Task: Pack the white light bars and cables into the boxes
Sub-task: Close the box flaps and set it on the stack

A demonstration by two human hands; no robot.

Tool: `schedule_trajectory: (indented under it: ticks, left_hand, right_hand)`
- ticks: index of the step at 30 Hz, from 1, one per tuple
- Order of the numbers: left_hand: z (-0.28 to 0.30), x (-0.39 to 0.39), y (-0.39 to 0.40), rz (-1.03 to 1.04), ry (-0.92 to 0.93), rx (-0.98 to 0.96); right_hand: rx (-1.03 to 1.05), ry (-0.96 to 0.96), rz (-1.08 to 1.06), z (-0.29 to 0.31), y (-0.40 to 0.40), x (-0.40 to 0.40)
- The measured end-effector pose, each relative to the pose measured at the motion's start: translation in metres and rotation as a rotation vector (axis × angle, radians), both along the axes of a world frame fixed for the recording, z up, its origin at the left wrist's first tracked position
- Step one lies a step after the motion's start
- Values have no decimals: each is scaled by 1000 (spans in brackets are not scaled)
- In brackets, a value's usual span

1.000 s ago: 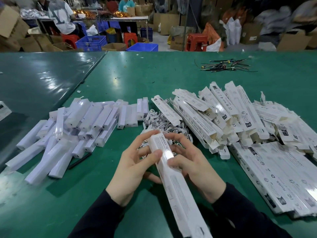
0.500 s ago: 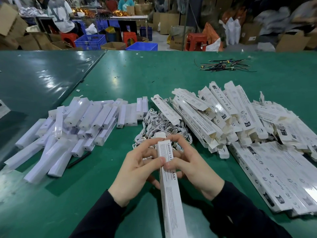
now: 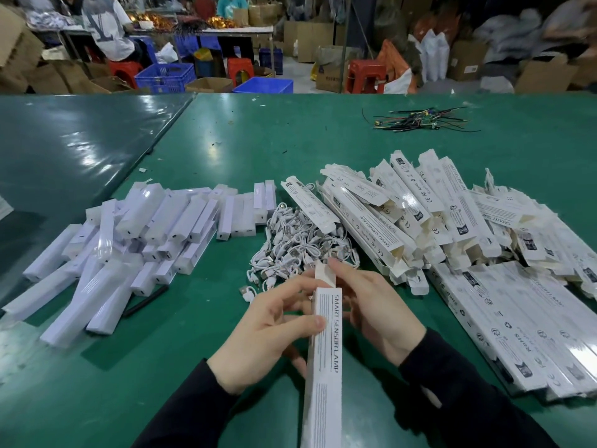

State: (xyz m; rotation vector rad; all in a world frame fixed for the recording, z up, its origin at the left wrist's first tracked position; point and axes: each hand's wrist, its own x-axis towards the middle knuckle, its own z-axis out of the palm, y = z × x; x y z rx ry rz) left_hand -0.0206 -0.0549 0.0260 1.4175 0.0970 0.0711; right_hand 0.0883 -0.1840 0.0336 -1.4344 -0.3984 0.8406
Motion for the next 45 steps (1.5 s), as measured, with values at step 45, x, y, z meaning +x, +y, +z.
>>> schedule_trajectory:
  ticks: [45]
  left_hand:
    - [-13, 3, 4, 162, -89, 188]
  right_hand:
    - [118, 76, -99, -8, 4, -4]
